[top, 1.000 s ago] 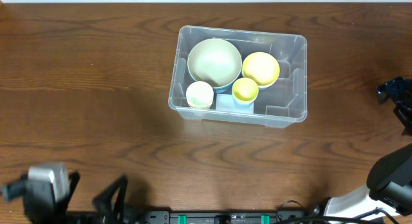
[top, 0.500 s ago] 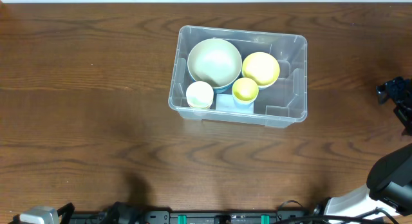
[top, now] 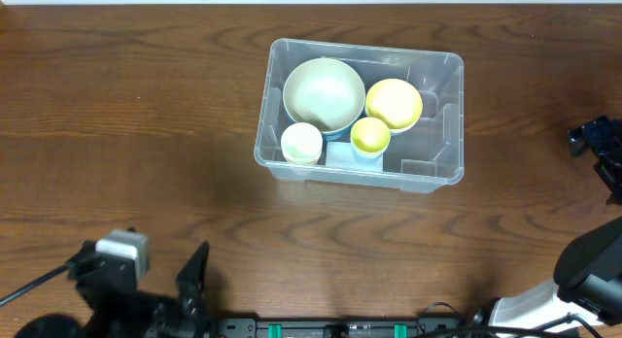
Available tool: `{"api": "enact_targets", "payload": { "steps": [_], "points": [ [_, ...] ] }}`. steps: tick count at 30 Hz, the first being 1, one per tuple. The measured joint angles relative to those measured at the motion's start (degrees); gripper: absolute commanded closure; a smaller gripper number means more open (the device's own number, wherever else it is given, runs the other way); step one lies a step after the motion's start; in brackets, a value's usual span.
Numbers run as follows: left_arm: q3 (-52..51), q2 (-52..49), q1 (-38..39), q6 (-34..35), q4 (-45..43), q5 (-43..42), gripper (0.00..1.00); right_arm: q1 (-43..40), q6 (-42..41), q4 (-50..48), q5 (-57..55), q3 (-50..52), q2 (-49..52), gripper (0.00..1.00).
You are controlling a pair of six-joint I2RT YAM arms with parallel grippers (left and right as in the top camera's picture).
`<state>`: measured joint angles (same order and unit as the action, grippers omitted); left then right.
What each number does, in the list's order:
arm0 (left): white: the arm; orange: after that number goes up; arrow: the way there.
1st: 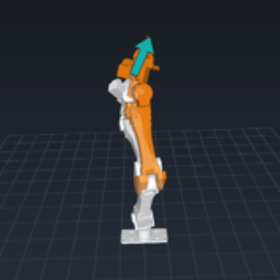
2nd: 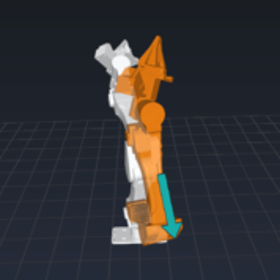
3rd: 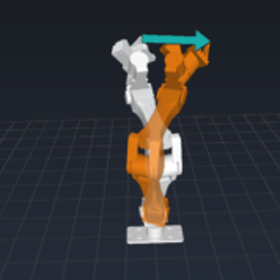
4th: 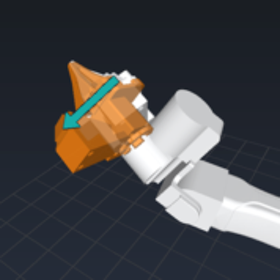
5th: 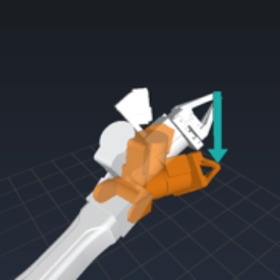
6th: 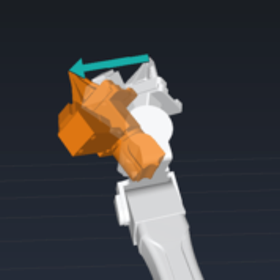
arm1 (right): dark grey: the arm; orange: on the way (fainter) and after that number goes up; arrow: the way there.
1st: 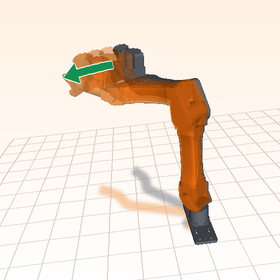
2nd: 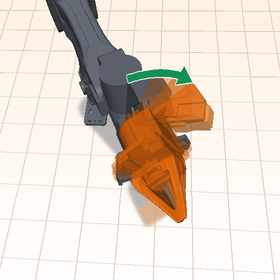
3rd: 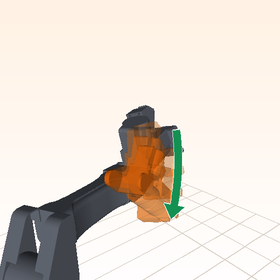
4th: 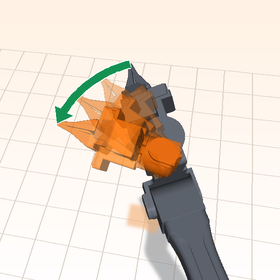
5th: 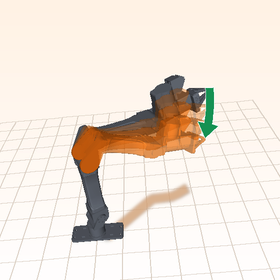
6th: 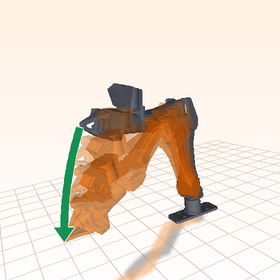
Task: Pack container
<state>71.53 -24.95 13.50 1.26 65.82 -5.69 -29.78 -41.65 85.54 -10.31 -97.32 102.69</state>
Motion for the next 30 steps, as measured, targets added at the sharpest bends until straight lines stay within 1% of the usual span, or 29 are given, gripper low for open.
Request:
{"api": "enact_targets", "payload": {
  "steps": [2,5,8,13,17,25,30],
  "points": [
    [-6.4,2.9,-1.8,-2.1,-6.9,-1.3,0.02,0.0,0.0,0.0,0.0,0.0,0.0,0.01],
    [-17.6,9.9,-5.0,-5.6,-17.9,-4.1,0.02,0.0,0.0,0.0,0.0,0.0,0.0,0.01],
    [-27.6,16.5,-7.7,-7.4,-27.5,-6.0,0.02,0.0,0.0,0.0,0.0,0.0,0.0,0.01],
    [-40.4,22.7,-12.0,-8.6,-42.4,-7.2,0.02,0.0,0.0,0.0,0.0,0.0,0.0,0.01],
    [-47.4,24.2,-14.1,-8.9,-51.7,-7.6,0.02,0.0,0.0,0.0,0.0,0.0,0.0,0.01],
    [-56.7,24.3,-14.8,-9.5,-64.0,-7.7,0.02,0.0,0.0,0.0,0.0,0.0,0.0,0.0],
    [-63.6,24.3,-14.8,-10.1,-68.4,-7.7,0.02,0.0,0.0,0.0,0.0,0.0,0.0,0.01]
  ]
}}
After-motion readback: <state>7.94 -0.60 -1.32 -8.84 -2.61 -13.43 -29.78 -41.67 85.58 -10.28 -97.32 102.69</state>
